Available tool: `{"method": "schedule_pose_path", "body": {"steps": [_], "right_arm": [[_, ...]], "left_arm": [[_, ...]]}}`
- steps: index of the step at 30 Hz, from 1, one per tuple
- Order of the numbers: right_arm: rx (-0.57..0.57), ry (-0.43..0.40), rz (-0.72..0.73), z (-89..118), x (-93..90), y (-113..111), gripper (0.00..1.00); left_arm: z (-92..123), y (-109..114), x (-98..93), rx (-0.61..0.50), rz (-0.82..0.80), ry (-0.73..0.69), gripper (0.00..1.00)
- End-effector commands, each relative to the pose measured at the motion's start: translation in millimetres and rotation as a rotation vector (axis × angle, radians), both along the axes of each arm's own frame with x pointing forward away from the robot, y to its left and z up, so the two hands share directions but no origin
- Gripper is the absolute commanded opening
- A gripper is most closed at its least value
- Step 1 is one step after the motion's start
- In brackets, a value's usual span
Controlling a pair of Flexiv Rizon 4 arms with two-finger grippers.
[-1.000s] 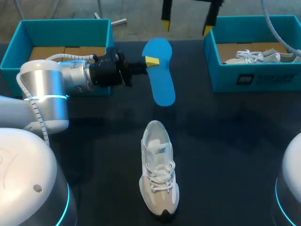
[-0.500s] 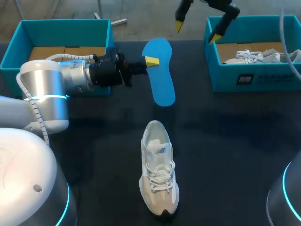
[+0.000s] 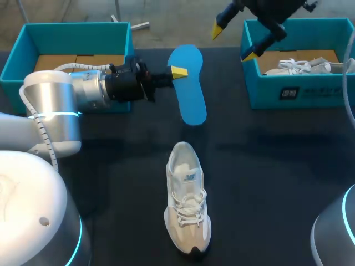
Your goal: Take the shoe out of the shoebox, open the shoe tongue, remove and reinsert the insole, then place the shoe into the shoebox
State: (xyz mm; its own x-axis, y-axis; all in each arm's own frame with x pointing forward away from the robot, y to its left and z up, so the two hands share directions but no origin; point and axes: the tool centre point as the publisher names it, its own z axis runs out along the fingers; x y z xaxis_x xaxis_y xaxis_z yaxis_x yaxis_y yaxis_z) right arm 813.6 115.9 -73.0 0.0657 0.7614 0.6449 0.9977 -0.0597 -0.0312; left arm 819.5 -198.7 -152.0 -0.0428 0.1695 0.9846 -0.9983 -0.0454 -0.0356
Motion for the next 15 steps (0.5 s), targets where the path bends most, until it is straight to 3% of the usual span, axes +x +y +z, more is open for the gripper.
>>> {"method": "schedule_pose_path", "body": {"steps": [1,15], "right_arm": [[0.345,-0.028,-0.016,-8.1,-4.6,-0.6,1.00],[0.442,-0.042,-0.011,-17.1,-4.7,2.0,1.00]], "left_arm": [[0.1,0.7,-0.6,0.002,0.000,0.001,0.00],[0.1,0.7,-0.6,0.002,0.000,0.001,0.00]]}}
